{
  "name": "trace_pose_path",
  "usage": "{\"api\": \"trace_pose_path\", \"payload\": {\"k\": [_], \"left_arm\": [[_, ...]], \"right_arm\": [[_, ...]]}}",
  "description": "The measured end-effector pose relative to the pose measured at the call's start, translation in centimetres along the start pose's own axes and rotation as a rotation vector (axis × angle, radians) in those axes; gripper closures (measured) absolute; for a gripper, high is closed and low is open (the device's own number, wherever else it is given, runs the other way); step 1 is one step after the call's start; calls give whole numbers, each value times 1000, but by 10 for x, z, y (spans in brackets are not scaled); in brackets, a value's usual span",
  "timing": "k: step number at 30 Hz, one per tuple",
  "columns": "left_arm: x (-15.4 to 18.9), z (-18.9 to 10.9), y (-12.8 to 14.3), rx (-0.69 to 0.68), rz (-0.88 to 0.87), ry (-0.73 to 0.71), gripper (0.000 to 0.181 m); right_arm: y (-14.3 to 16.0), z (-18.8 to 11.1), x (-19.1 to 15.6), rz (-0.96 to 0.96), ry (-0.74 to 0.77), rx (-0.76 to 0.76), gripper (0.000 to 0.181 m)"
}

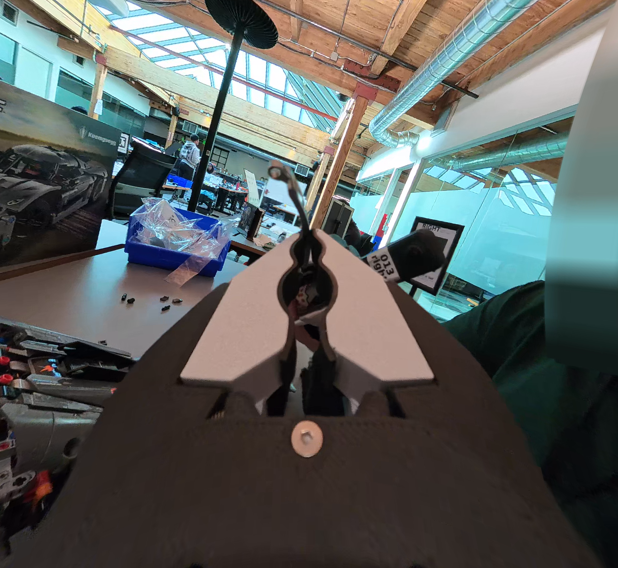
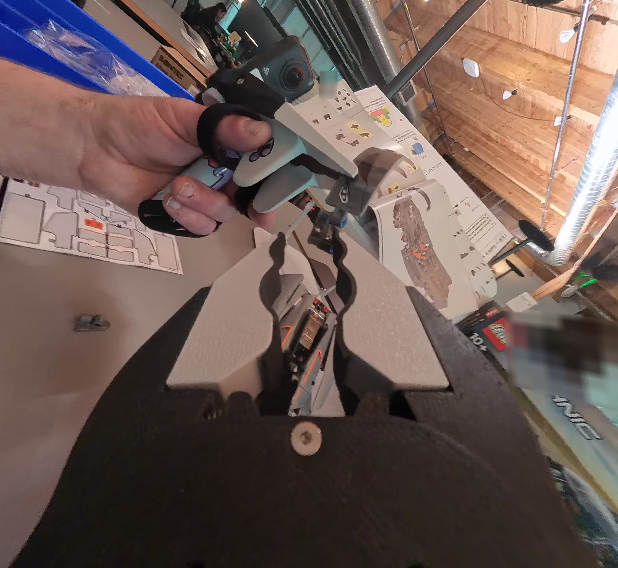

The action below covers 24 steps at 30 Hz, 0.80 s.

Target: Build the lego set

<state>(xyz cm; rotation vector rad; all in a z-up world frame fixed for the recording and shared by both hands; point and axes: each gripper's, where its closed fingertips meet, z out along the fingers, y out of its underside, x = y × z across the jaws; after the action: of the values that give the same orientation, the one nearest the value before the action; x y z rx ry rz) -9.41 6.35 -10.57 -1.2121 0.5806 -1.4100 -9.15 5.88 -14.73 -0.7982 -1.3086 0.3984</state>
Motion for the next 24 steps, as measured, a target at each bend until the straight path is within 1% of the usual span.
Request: {"api": "trace_pose_path", "payload": {"k": [1,3,6,10,14,18,21,24], "left_arm": [[-1,0,1,-9,-11,2,181],[-4,-2,2,-14,-38,-3,181],[-7,-3,4,-19,-87,14,181],[-6,-4,5,-40,-115,28,181],[-3,-4,11,-101,-159,58,181],[-2,-2,19,-139,-191,79,181],[-1,-1,21,-135,-200,87,181],[-3,-1,22,-143,-194,74,181]], "right_arm": [[0,0,-1,23,-18,4,153],[1,0,-3,21,-34,-6,159],[4,1,-5,-1,-49,-30,157],[12,-2,3,-42,-34,-67,154],[17,-4,0,-80,-65,-90,153],[20,-2,-12,-139,-111,-110,162],[17,-2,-13,-151,-109,-105,171],[20,-2,-14,-140,-118,-119,170]]}}
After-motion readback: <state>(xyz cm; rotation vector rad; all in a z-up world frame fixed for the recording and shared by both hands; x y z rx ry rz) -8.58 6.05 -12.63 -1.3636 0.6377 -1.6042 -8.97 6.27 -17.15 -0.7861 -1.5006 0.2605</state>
